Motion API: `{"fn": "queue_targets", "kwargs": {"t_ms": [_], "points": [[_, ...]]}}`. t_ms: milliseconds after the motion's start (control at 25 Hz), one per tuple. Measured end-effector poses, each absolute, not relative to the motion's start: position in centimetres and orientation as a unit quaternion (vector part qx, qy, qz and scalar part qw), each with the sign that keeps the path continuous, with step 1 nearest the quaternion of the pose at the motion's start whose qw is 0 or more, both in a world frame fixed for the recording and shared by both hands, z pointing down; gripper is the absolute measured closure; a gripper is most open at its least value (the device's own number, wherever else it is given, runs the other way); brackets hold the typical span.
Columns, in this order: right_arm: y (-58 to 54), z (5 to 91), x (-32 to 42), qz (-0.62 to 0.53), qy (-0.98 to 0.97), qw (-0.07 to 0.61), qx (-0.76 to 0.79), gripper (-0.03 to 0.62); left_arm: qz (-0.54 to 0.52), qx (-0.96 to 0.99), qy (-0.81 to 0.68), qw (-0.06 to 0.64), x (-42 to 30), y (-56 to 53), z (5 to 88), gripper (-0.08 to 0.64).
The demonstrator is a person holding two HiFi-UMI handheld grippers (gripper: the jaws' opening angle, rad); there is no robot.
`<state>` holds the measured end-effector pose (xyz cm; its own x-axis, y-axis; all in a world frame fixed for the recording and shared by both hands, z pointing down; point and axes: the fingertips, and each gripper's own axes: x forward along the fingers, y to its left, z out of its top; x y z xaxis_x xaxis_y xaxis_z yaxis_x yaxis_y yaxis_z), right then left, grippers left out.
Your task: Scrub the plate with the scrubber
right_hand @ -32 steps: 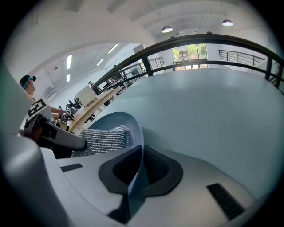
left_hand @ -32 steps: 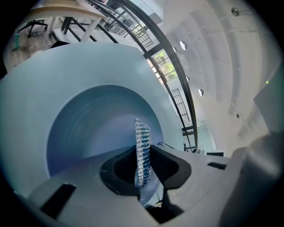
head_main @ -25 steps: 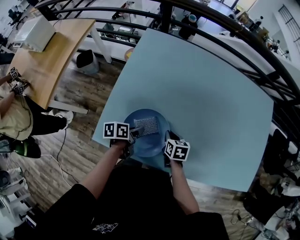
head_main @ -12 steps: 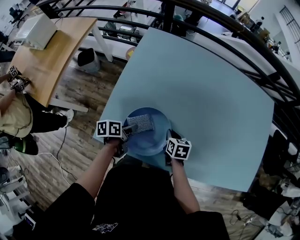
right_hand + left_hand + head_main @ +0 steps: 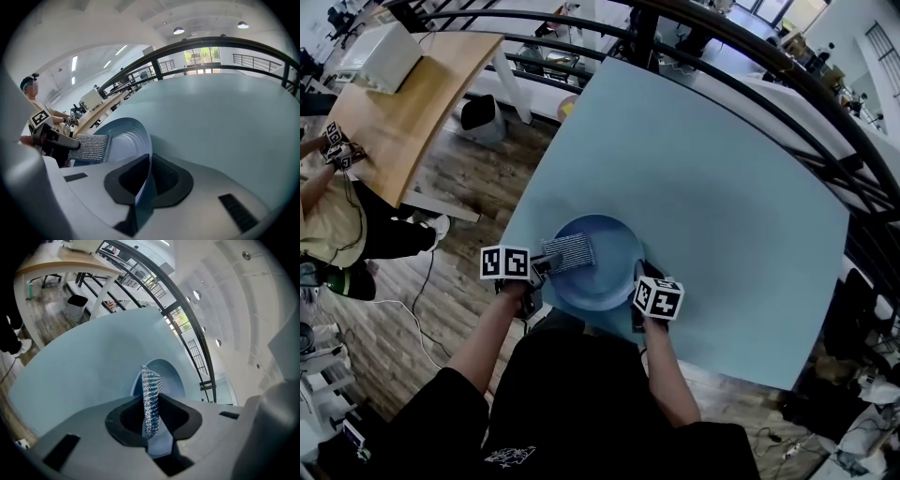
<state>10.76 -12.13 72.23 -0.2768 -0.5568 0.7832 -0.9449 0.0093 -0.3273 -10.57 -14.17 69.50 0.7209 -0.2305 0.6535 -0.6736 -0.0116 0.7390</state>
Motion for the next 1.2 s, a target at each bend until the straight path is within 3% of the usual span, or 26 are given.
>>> {"fn": "queue_targets", "kwargs": {"t_ms": [520,1200], "points": [[-12.1,72.1,10.5,0.428,-0.681,0.231,0.548,0.571,0.195,0.683,-0.311,0.632,-12.3,-10.7,69.3,0.476],[-12.0,72.1,10.4,0.426,-0.685,0.235,0.543,0.571,0.197,0.689,-0.289,0.635,-7.1,-8.9,69.6,0.476]]}}
